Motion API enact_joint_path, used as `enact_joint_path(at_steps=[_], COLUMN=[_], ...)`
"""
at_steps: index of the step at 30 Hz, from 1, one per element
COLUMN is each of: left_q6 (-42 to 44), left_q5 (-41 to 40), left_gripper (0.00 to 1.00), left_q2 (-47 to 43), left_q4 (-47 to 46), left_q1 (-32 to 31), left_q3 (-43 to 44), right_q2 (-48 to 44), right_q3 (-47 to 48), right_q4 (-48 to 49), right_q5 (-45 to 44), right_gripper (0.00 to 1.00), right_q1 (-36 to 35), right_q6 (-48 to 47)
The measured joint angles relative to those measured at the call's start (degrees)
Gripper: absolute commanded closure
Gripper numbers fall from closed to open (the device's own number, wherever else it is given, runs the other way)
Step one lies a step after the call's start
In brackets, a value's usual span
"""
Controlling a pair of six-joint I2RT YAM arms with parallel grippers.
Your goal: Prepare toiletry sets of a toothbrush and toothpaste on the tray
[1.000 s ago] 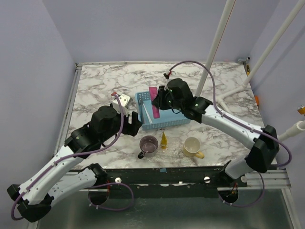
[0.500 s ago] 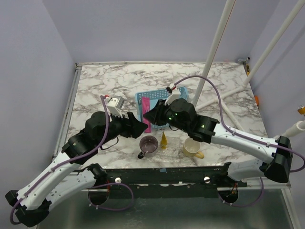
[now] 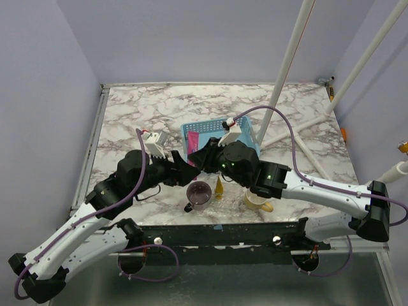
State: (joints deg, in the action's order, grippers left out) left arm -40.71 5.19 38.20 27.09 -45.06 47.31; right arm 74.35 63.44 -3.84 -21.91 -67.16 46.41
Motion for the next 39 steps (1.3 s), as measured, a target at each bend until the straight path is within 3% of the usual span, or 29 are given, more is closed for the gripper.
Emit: enact_joint_path(at_steps=[7,18,22,26,36,39], left_q6=[-0.74,-0.85,-0.83,-0.52,0.87,1.20], left_q5=[0.94,3.10,3.61,4.42,5.73,6.69], left_gripper=[0.36,0.56,0.70,1.00,1.00,1.00], left_q2=[0.50,1.57,1.79,2.38,0.59,-0.85], left_q4=[0.07,0.02,-0.09,-0.20,-0.46,-0.52], left_q1=[0.00,0.00,0.00,0.00,0.00,0.00], left_q3=[0.00,0.00,0.00,0.00,-1.33,-1.92], right_q2=[-0.02,0.00,0.02,0.24,0.31,0.11], right_q3=[0.00,0.00,0.00,0.00,0.02,0.04], right_q4=[0.44,2.71,2.82,2.80,2.32,1.51], right_q5=[-3.15,-5.86,-6.36,-7.23,-7.45,-7.37], right_gripper=[0.76,0.75,0.75,0.72,0.45,0.44], right_q1=[-1.31,-2.51,-2.91,-3.37,-3.78,-3.78], right_q6=[-0.07,-0.55,-0.66,-1.01,-1.73,-2.89])
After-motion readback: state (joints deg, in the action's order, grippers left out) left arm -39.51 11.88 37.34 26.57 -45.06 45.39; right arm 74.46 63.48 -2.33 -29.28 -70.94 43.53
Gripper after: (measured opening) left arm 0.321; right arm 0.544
